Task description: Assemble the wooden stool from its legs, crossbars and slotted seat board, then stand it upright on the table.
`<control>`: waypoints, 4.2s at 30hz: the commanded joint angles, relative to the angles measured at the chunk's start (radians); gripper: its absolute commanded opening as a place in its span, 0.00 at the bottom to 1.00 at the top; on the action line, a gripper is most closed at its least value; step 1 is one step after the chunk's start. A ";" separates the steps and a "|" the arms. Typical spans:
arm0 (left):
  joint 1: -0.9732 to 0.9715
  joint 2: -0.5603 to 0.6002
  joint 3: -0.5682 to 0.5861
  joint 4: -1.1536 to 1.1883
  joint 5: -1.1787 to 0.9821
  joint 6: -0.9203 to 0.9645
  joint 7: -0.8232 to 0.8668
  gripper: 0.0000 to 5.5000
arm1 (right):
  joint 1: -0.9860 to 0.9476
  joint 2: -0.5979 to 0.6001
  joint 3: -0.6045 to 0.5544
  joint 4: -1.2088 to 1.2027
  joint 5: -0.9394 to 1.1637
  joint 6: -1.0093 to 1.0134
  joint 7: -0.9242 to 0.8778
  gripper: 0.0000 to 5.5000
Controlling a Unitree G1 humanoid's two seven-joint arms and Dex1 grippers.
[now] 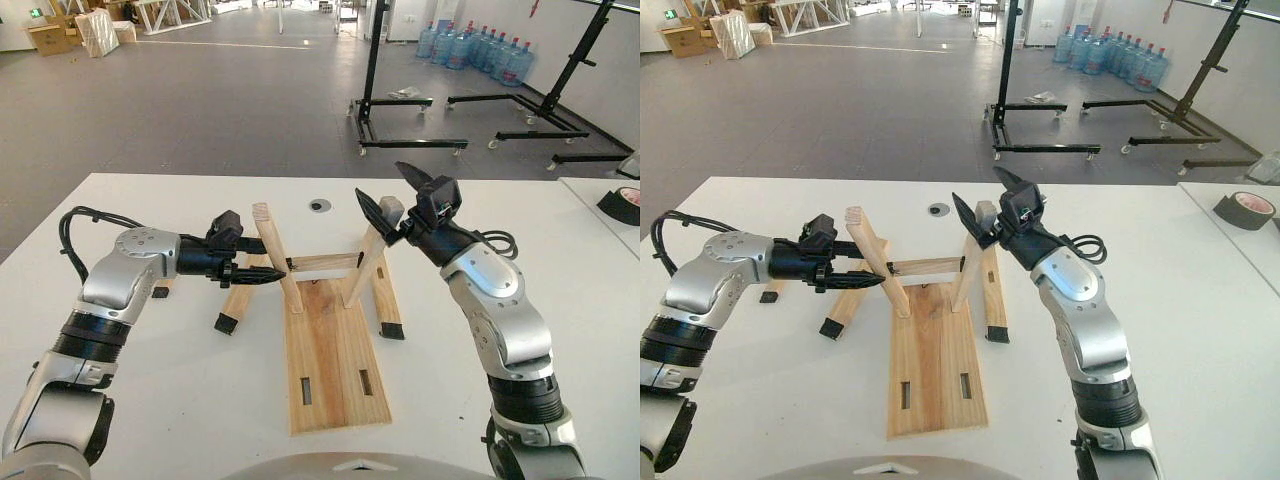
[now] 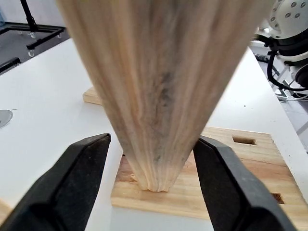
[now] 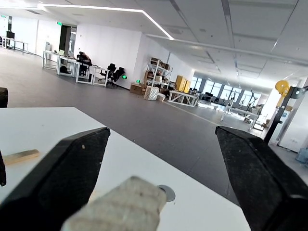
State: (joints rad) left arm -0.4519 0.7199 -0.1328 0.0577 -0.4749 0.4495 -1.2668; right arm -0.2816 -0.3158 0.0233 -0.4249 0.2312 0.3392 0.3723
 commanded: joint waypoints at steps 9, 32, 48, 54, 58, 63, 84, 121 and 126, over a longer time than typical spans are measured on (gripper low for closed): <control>0.206 0.023 0.318 -0.079 -0.070 0.043 0.220 0.55 | -0.092 0.029 -0.196 -0.038 0.143 0.088 -0.094 0.73; 0.227 -0.198 0.370 0.476 0.269 -0.254 0.831 0.55 | 0.306 0.172 -0.104 0.146 -0.052 -0.073 -0.228 0.73; 0.308 -0.245 0.366 0.491 0.264 -0.197 0.858 0.24 | 0.302 0.163 -0.092 0.111 -0.053 -0.035 -0.218 0.73; 0.311 -0.252 0.372 0.490 0.270 -0.259 0.870 0.23 | 0.297 0.164 -0.091 0.118 -0.055 -0.038 -0.217 0.73; 0.306 -0.269 0.399 0.466 0.236 -0.343 0.857 0.23 | 0.294 0.170 -0.106 0.121 -0.037 -0.037 -0.215 0.73; 0.369 -0.386 0.555 0.101 -0.107 -0.504 0.694 0.23 | 0.306 0.175 -0.211 0.134 0.199 0.041 -0.110 0.73; 0.496 -0.108 0.226 -0.368 -0.466 0.110 0.333 0.23 | 0.397 -0.090 -0.074 0.013 0.659 0.374 0.361 0.73; 0.405 -0.267 0.055 -0.255 0.162 -0.590 0.298 0.23 | 0.241 0.296 -0.071 0.077 1.060 0.453 -0.159 0.65; 0.425 -0.271 0.037 -0.262 0.155 -0.580 0.309 0.23 | 0.261 0.314 -0.057 0.077 1.068 0.447 -0.169 0.46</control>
State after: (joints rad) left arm -0.0344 0.4459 -0.0846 -0.1976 -0.3233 -0.1371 -0.9660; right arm -0.0260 -0.0108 -0.0297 -0.3514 1.2904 0.7930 0.2200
